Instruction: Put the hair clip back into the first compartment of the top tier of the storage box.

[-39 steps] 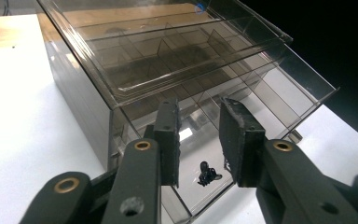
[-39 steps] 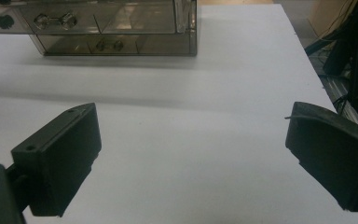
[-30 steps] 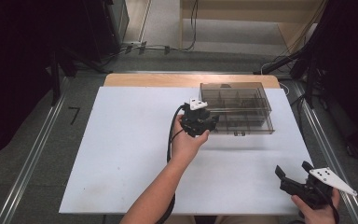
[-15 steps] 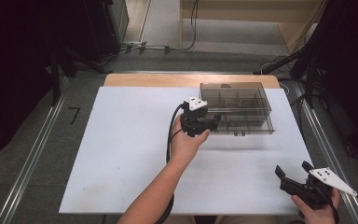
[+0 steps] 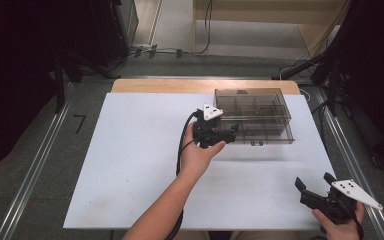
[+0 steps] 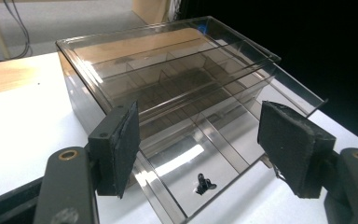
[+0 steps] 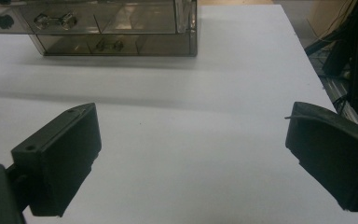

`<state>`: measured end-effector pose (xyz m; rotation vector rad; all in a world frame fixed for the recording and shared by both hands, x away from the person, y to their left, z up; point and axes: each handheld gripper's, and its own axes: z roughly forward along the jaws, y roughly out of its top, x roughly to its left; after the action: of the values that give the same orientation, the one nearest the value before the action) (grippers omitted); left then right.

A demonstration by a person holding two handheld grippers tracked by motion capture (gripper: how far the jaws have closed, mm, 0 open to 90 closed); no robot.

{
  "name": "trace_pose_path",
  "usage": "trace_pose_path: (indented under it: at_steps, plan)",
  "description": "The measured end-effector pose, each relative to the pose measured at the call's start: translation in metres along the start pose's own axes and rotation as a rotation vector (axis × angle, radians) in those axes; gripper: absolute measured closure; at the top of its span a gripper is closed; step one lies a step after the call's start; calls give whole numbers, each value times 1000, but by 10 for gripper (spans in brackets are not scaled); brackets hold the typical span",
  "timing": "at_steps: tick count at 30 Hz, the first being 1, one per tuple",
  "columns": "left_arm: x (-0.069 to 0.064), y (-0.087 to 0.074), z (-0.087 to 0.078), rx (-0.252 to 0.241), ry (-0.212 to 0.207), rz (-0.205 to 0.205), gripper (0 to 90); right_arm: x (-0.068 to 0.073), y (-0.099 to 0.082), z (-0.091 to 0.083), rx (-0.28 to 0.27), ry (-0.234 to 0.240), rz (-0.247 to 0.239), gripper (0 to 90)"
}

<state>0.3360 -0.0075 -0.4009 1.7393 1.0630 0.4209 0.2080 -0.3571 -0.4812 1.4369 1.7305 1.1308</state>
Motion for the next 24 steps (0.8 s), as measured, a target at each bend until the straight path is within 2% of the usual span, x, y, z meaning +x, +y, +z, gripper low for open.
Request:
trace_pose_path:
  at_steps: [3, 6, 11, 24]
  plan:
    - [0, -1, -4, 4, 6, 4, 271, -1, 0, 0, 1, -3, 2, 19]
    - [0, -2, -9, 7, -12, -3, 261, 0, 0, 0, 2, -3, 2, 18]
    - [-1, -8, -18, -6, -30, 15, 258, 0, 0, 0, 4, 1, 4, 18]
    - [3, -21, -48, -69, -42, -10, 86, 1, 0, 0, 5, 0, 2, 18]
